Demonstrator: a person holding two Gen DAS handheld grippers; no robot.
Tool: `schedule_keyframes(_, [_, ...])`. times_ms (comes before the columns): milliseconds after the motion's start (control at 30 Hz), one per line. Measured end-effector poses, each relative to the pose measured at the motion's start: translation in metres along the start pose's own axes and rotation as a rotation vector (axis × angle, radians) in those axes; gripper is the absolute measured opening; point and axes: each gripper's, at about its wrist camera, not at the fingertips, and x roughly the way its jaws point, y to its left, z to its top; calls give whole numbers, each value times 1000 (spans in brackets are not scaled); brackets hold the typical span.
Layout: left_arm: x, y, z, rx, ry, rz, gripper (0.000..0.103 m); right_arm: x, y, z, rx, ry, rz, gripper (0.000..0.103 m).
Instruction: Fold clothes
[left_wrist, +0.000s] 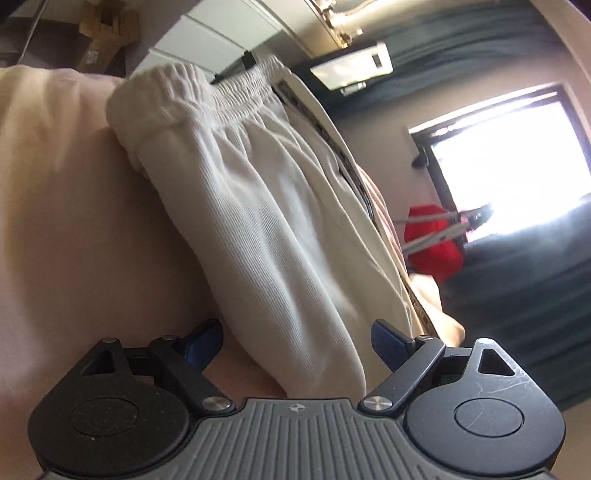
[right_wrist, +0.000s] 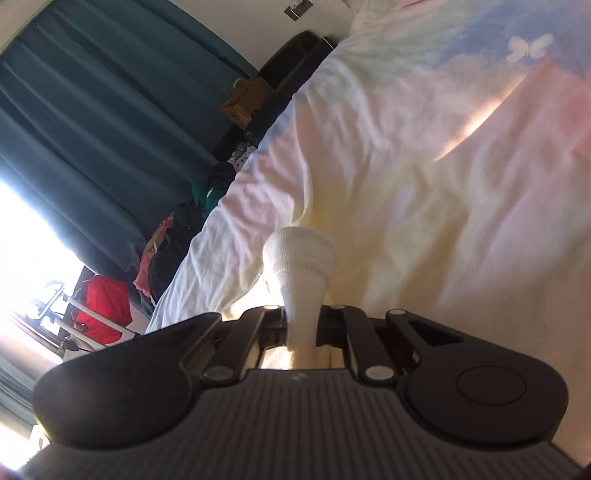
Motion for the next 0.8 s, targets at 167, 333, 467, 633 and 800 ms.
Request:
schedule_keyframes(167, [-5,2,23,-9,-137,67,64,-3,-4,1,42,2,3,8])
schedule_keyframes(333, [-19,5,50,-64,-152,108,13,-4,-5,2,30,2,-8,7])
schedule_keyframes(467, [-56,-24,73,44,-207,121,11,-8,-5,4,1,-36,-34,6])
schedule_keyframes(633, [-98,-44,107,59,-155,84,11,-23,-15,12,14,-81,-85,6])
schedule_keyframes(800, [-117,-35,109,87,-65,174,11,-64,-43,14,206,-119,-223,6])
